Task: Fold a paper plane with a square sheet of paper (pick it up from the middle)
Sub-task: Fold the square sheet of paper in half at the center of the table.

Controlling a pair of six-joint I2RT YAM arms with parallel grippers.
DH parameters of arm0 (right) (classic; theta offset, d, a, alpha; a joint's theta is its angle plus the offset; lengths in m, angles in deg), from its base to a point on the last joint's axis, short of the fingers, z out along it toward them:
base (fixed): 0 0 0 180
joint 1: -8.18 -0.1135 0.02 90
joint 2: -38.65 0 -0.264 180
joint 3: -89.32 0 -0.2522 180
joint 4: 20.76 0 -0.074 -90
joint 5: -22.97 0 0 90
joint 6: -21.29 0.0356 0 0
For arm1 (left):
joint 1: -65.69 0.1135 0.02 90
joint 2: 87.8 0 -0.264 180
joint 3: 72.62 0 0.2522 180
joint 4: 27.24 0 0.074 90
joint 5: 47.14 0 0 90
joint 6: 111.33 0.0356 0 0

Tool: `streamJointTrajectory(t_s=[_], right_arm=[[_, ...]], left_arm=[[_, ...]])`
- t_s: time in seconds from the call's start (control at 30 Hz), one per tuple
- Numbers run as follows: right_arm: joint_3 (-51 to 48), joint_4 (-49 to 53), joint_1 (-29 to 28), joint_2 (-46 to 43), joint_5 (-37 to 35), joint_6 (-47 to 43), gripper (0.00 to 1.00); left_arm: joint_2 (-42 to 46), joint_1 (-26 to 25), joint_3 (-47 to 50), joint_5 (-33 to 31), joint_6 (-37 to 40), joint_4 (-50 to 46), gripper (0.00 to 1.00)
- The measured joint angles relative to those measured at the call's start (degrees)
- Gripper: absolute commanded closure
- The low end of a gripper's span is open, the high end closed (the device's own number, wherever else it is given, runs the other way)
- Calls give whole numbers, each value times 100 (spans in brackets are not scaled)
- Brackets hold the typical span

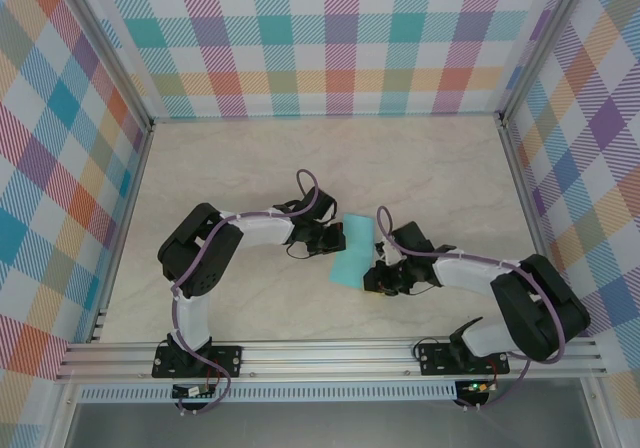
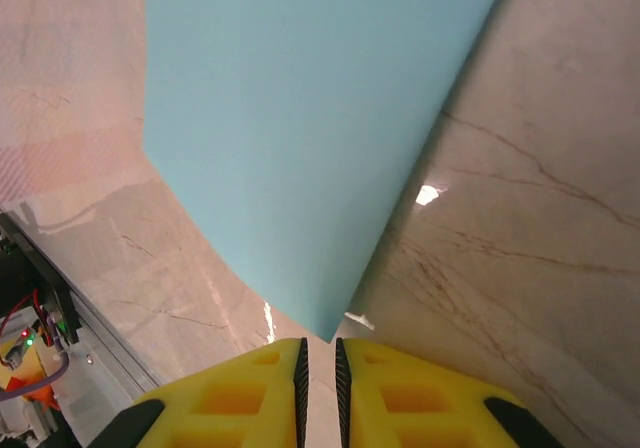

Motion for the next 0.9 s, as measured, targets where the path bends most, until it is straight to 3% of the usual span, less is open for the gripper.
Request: streamJointTrajectory(t_s=[0.3,0.6,0.9], right_arm=[[1141,-37,389,330,-227,-90,82],[1003,-380,658,1368,-170,-282,82],[946,-525,741,1384,92,-273,80]], left_arm=[[-2,0,-2,9,7,-2,100],[-15,0,-24,13,48,-7,100],[-33,0,-39,17,68,-7,100]])
